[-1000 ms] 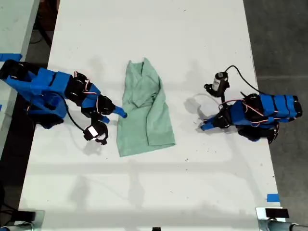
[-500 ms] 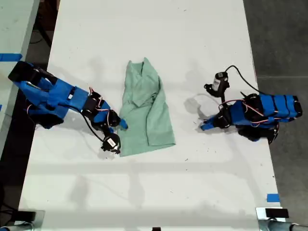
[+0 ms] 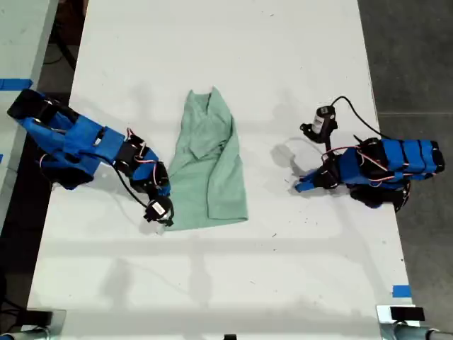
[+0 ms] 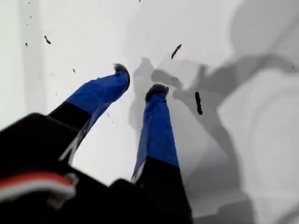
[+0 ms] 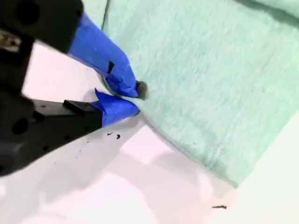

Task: Fold t shirt

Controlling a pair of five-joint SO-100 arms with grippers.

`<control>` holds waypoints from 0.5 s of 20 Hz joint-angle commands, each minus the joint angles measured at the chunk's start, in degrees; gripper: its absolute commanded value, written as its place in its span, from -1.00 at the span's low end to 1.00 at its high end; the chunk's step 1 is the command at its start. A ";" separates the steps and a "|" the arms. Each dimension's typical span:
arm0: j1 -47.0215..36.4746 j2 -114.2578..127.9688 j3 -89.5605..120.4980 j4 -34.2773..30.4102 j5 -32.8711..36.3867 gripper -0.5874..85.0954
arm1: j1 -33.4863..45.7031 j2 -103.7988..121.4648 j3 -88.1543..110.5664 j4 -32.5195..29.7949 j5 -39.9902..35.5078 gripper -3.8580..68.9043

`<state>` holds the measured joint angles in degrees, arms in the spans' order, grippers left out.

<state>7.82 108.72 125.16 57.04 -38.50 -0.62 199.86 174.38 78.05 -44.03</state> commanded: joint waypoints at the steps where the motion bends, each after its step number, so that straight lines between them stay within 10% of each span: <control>1: 0.35 12.04 -1.23 6.94 -0.53 -0.99 | 0.18 0.70 2.81 0.26 -0.97 -0.59; 10: -6.42 -13.71 -41.13 22.68 15.38 -0.99 | 0.18 0.70 2.81 0.26 -0.97 -0.59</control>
<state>2.81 105.38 99.93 77.52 -26.72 -0.62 199.86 174.38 78.05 -44.03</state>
